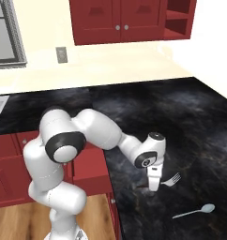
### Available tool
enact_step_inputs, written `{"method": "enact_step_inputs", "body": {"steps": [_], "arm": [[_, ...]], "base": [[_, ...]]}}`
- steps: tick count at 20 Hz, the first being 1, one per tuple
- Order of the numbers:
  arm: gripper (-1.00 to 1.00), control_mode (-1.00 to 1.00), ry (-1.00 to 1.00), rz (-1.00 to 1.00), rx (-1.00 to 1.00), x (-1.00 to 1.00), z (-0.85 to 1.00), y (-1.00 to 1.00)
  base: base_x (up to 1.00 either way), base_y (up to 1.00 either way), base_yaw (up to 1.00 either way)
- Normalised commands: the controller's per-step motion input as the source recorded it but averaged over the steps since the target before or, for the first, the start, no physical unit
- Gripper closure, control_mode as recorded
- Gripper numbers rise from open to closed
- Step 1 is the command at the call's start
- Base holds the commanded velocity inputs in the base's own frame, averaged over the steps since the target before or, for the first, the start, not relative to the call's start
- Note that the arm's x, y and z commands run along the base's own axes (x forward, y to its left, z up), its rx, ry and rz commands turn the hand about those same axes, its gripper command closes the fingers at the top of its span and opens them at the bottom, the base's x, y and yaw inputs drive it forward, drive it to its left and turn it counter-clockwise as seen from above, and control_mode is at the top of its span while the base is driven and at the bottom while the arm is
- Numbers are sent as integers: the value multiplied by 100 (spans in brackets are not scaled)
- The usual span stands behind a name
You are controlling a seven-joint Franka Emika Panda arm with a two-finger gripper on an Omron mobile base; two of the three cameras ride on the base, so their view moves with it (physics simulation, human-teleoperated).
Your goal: Organize the utensils by type. Pick up the wooden spoons from the counter and place them in the open cabinet. Then pick up the metallic utensils from the counter and place them in the open drawer.
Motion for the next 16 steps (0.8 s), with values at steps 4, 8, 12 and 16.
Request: {"method": "enact_step_inputs", "body": {"steps": [4,8,12,16], "arm": [[-100,-100,-19,0,0,-49,-40,-15],[-100,-100,-24,0,0,-47,-41,-10],[-100,-100,-8,-2,0,-9,-31,-2],[-100,-100,0,0,0,-2,-32,0]], "base": [[0,0,0],[0,0,0],[0,0,0],[0,0,0]]}}
